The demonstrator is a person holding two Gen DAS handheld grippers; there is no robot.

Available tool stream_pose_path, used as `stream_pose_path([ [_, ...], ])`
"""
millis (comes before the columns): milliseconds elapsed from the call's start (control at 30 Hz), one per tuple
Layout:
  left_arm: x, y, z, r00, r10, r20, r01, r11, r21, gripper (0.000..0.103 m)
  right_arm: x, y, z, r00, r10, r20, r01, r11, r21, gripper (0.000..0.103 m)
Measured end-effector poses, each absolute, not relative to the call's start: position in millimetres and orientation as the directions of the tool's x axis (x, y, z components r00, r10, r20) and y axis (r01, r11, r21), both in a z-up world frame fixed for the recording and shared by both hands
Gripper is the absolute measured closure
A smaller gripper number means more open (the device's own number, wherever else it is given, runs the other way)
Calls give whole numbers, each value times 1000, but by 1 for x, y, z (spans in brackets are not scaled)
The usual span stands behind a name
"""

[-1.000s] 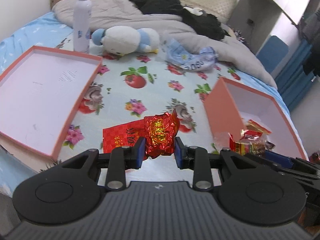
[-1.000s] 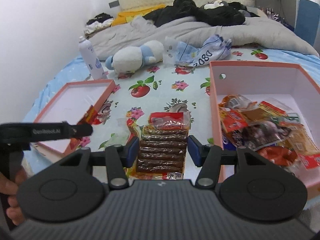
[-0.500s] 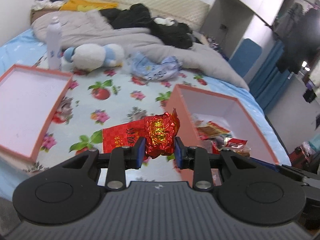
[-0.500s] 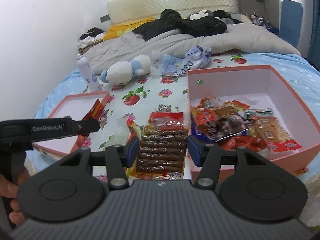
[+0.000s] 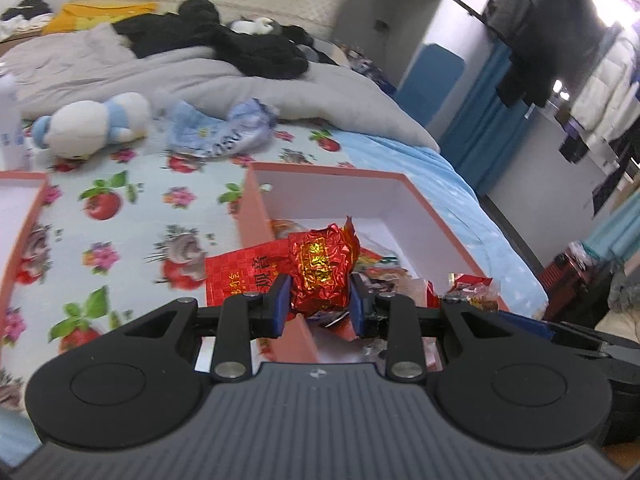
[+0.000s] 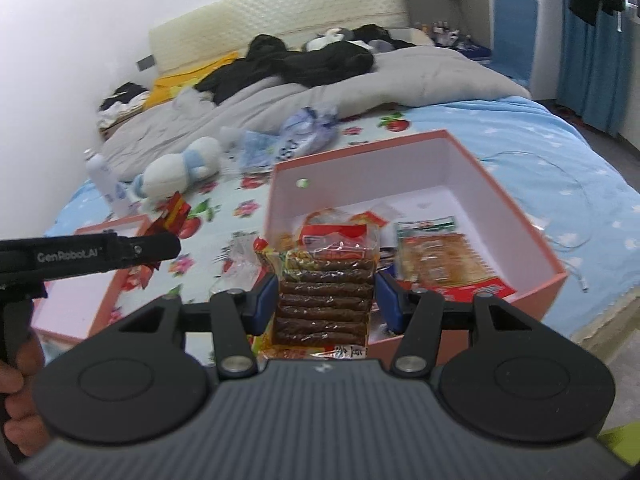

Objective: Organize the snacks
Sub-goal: 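Carry the red candy and meat-stick packet over the deep pink box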

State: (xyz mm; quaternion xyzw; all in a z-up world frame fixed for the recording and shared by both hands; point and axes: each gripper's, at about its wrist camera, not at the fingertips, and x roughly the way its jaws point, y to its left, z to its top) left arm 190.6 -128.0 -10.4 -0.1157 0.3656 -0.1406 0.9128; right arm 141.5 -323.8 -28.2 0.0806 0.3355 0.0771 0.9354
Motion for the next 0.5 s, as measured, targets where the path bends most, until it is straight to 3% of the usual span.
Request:
stream_pose_path([
  [500,308,-191,-61,593,-408,-694,250,913,-324,68,226,-369,-55,738,134,-662,-29,985,167,47],
])
